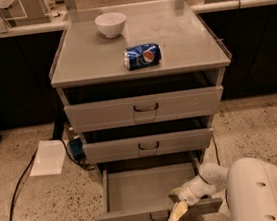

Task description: Open bottom drawer

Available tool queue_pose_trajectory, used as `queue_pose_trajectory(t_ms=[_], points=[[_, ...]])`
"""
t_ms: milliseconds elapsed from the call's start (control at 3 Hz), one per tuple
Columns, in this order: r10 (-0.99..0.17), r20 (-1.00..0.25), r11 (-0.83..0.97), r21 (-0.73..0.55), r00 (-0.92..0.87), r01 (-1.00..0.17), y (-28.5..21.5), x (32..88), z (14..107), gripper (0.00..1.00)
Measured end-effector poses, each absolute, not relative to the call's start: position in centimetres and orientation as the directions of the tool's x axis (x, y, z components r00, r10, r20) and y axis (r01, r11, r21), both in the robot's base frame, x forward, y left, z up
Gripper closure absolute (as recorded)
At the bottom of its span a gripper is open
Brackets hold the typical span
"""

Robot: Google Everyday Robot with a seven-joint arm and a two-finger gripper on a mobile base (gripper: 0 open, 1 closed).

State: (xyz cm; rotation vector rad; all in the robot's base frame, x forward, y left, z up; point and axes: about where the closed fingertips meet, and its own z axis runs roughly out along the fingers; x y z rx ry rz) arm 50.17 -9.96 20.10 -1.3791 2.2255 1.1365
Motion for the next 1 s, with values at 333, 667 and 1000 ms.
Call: queue_pose_trajectory(t_ms=[333,667,1000], points=[[-0.624,-0.591,0.210,0.504,-0.512,-0.838,-9.6,48.4,19.9,0.00],[-0.610,-0.562,0.218,0.558,-0.558,-0.801,-10.2,45.1,20.6,0.00],[-0.610,-0.562,0.218,0.558,-0.558,-0.801,-10.2,45.2,20.6,0.00]])
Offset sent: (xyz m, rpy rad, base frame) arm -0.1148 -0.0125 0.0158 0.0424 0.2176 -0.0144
